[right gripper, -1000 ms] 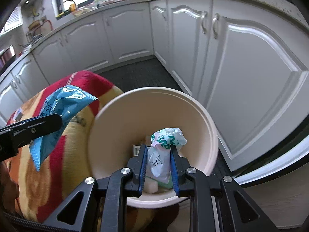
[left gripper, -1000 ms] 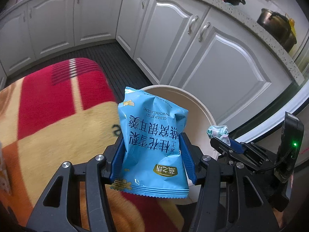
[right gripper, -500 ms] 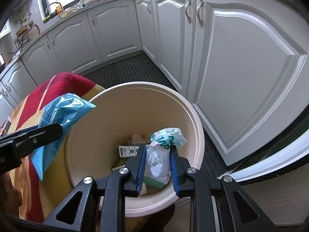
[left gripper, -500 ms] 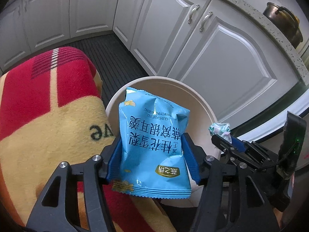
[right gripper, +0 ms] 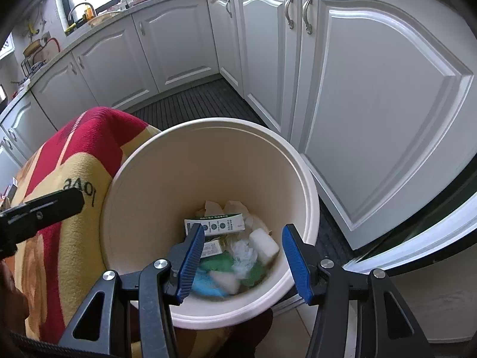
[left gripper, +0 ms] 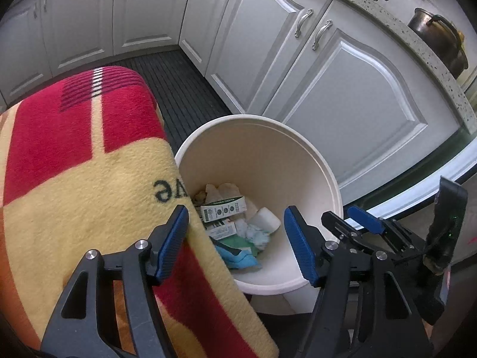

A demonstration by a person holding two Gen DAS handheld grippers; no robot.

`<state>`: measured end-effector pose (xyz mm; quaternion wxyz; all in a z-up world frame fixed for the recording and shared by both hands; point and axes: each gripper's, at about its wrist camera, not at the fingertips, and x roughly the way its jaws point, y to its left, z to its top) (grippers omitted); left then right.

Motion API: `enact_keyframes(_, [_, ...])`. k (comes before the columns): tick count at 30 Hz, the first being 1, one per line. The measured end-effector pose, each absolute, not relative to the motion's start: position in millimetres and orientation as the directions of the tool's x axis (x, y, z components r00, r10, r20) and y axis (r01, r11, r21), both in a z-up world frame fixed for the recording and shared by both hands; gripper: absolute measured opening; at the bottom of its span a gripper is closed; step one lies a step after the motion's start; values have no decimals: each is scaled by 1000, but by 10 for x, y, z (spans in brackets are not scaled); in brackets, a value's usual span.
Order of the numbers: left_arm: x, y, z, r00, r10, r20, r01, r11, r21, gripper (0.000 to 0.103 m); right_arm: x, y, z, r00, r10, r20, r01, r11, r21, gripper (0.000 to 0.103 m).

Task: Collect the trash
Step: 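Move both open tools back over the table toward the last trash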

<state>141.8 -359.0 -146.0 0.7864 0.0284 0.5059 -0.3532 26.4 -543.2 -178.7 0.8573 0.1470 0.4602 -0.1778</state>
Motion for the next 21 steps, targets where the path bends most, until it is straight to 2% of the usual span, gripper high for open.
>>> enact_keyframes(4, [1400,-3515,-1406,269,-518,-812,577,762,-294,65,253,-5362,-1733,521,-177,-835,428,901,76,53])
enact_keyframes(7, [1396,-3433,-1354,290,-517,-805,570,769,-289,65,242,-5299,-1703,527,-179,-831,422,904,73,58])
enact_keyframes(16, [1382,-3131,-1234,351,-492,-796,532,805,-263,65,271,-5057,-1536,552,-170,-816,390,918,73,59])
enact_keyframes(21, [1356,-2880,-1186,399,-443,-803,495,841,-218,65,289,-4842,-1393,579,-166,-798,363,929,71,66])
